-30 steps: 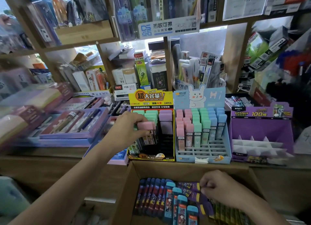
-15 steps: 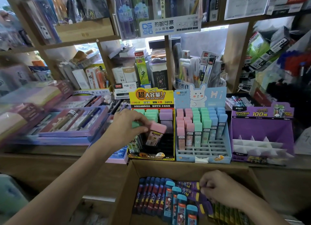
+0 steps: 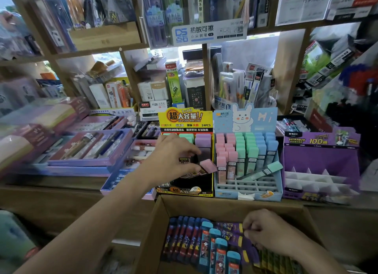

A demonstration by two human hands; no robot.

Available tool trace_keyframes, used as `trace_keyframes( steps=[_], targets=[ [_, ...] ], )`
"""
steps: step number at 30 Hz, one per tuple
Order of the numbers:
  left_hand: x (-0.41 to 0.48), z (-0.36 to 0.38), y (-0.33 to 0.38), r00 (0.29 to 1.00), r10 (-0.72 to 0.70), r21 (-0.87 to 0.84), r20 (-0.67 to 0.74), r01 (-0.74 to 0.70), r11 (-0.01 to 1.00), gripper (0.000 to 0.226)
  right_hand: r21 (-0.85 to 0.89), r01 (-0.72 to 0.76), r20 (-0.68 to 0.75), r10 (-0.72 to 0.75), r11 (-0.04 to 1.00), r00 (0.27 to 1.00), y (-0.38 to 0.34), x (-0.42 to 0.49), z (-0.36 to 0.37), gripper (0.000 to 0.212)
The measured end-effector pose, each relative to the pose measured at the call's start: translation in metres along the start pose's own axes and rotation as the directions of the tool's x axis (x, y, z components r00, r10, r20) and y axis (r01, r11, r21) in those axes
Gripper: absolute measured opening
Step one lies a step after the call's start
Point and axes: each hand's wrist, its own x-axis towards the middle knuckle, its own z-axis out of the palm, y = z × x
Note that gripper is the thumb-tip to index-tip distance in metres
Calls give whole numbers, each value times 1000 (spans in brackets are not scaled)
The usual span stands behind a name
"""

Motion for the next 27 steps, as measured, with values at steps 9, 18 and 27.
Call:
trace_keyframes(
  steps=[9,18,27],
  targets=[
    [17,20,18,989,145,124,32,-148,981,22,16,-18,-4,18,1000,1000,1,0,0,2],
    [5,-15,-11,1000,14,-22,6,-14,1000,12,-18,-33,13,33,999,999,-5,-1,0,1],
    [-4,-20,-21,986,-154,-138,-55,146,980,11,-21,-32,21,32,999,999,-6,-2,0,3]
  ],
)
